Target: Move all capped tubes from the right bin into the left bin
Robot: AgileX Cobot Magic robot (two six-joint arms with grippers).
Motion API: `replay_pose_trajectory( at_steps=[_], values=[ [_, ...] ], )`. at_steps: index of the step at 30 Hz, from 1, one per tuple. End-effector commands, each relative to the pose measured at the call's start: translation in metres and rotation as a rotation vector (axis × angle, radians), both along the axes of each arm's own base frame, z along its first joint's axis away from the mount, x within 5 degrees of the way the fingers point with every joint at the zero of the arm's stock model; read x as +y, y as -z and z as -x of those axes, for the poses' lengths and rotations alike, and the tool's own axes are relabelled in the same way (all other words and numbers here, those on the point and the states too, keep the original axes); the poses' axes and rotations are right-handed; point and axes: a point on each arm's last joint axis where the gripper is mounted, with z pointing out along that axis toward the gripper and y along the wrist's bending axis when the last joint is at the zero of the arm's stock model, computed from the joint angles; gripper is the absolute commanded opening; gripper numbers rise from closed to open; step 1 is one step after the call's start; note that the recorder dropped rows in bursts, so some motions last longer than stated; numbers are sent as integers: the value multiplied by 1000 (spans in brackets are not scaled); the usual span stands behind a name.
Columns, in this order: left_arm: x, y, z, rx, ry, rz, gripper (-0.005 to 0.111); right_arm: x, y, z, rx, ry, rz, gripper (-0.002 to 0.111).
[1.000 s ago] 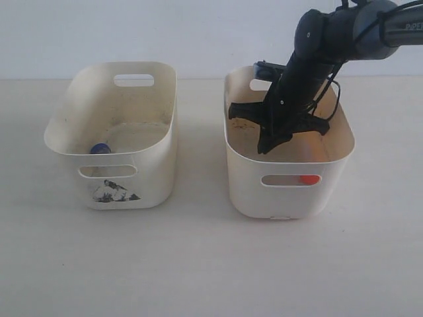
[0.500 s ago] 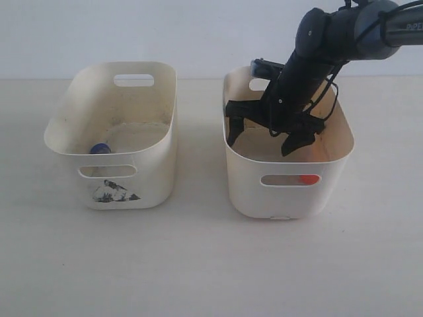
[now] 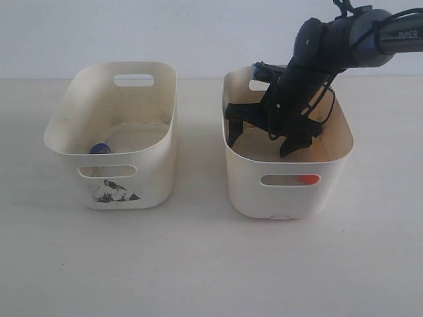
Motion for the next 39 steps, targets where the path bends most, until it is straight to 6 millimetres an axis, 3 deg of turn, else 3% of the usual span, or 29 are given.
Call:
replay_pose_trajectory(
  at_steps=[1,7,14,16,21,23,29,32,35,39],
  values=[
    [-1,-2,0,-8,5,13,4,4,10,-1,22,18,-30,105],
    [-1,-2,0,-8,5,13,4,5,24,2,81,13,-24,105],
    [-1,-2,0,-8,5,13,4,5,25,5,120,3,-22,102],
    [-1,-2,0,-8,5,13,4,5,25,5,120,3,-22,95],
    [-1,-2,0,-8,5,13,4,5,25,5,118,10,-24,61],
    [-1,-2,0,-8,5,13,4,5,25,4,108,13,-24,56],
    [-1,-2,0,-8,5,13,4,5,25,4,101,5,-26,79],
    [-1,-2,0,-8,5,13,4,5,25,4,101,5,-26,78],
    [-1,-2,0,-8,5,13,4,5,25,4,101,5,-26,67],
    [-1,-2,0,-8,5,13,4,5,25,4,101,4,-24,38]
  ],
)
